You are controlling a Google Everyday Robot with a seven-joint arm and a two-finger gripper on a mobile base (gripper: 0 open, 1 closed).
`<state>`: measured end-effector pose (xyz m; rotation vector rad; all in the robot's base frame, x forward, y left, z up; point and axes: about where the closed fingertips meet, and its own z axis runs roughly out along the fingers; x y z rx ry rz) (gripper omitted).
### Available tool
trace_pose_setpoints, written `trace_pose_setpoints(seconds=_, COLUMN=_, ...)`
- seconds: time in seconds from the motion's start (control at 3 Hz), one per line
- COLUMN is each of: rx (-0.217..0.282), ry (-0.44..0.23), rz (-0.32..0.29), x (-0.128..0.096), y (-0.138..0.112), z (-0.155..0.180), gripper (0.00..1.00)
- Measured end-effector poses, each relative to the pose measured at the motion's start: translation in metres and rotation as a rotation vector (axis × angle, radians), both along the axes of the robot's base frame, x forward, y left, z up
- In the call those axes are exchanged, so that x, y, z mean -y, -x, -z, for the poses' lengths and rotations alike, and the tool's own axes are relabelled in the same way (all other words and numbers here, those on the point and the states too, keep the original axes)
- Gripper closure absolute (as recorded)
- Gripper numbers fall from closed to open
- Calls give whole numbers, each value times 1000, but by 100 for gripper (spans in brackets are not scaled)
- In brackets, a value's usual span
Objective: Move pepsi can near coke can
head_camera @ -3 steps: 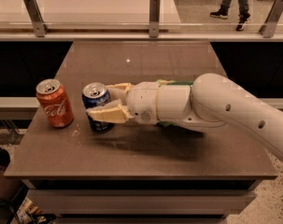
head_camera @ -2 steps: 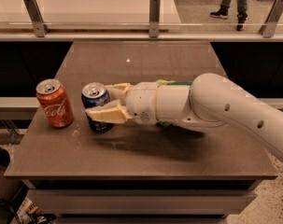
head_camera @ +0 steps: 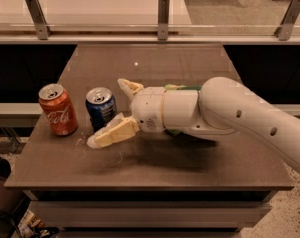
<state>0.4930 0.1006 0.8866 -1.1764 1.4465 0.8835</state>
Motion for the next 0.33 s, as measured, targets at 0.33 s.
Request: trace_pose_setpoints(seconds=0.33, rx=0, ry=0, rz=0, x=0, y=0, z=0, gripper=0)
